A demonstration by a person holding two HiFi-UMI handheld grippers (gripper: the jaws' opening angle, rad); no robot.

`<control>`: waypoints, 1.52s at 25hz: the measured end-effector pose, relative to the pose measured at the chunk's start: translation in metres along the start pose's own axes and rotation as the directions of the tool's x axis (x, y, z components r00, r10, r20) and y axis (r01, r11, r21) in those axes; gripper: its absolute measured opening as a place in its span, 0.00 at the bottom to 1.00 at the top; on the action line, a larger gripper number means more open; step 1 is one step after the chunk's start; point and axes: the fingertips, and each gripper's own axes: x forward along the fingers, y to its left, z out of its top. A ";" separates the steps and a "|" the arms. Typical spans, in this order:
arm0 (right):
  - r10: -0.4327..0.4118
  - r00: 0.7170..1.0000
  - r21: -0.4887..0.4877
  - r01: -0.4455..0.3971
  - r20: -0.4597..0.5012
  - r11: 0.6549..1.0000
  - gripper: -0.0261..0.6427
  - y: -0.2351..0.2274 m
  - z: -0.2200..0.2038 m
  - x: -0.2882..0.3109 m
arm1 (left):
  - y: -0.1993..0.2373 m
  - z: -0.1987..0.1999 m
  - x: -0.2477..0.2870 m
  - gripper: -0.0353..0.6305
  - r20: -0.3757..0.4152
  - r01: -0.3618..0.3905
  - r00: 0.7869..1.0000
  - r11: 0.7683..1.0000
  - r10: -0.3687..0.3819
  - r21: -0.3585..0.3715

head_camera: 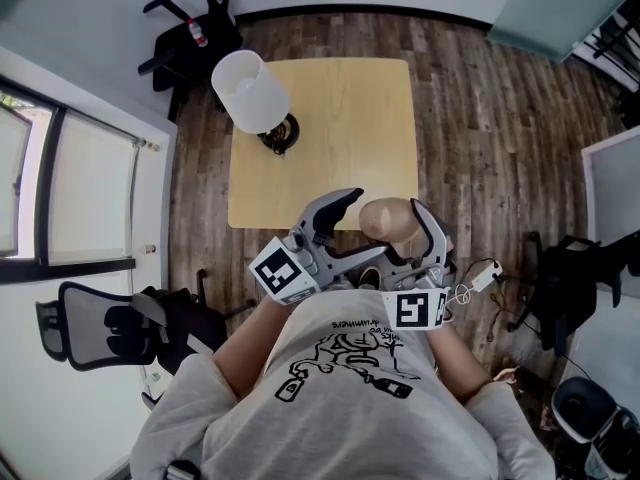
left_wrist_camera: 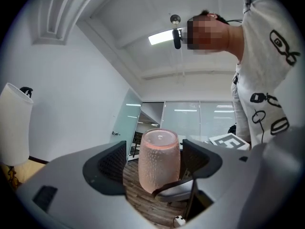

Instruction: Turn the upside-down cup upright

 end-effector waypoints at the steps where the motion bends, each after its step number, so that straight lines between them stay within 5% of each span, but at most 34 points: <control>1: 0.017 1.000 0.039 -0.017 0.015 0.999 0.58 0.002 -0.001 0.002 | -0.001 0.000 0.002 0.59 0.000 0.001 1.000 1.000 -0.001 0.001; 8: 0.051 0.972 0.338 -0.128 0.229 0.932 0.58 0.009 0.009 0.007 | -0.002 -0.004 0.015 0.59 -0.047 -0.007 0.999 0.999 0.009 0.044; 16: 0.087 0.969 0.368 -0.171 0.233 0.914 0.58 0.018 -0.006 0.009 | -0.008 -0.015 0.024 0.52 -0.108 -0.006 0.994 0.993 0.019 0.120; 24: 0.170 0.984 0.317 -0.179 0.057 0.931 0.58 0.030 -0.047 0.027 | 0.005 -0.049 0.029 0.51 -0.206 -0.015 0.977 0.986 0.049 0.165; 38: 0.290 0.949 0.313 -0.240 -0.123 0.919 0.58 0.070 -0.130 0.067 | 0.042 -0.140 0.019 0.51 -0.359 -0.061 0.924 0.979 0.128 0.192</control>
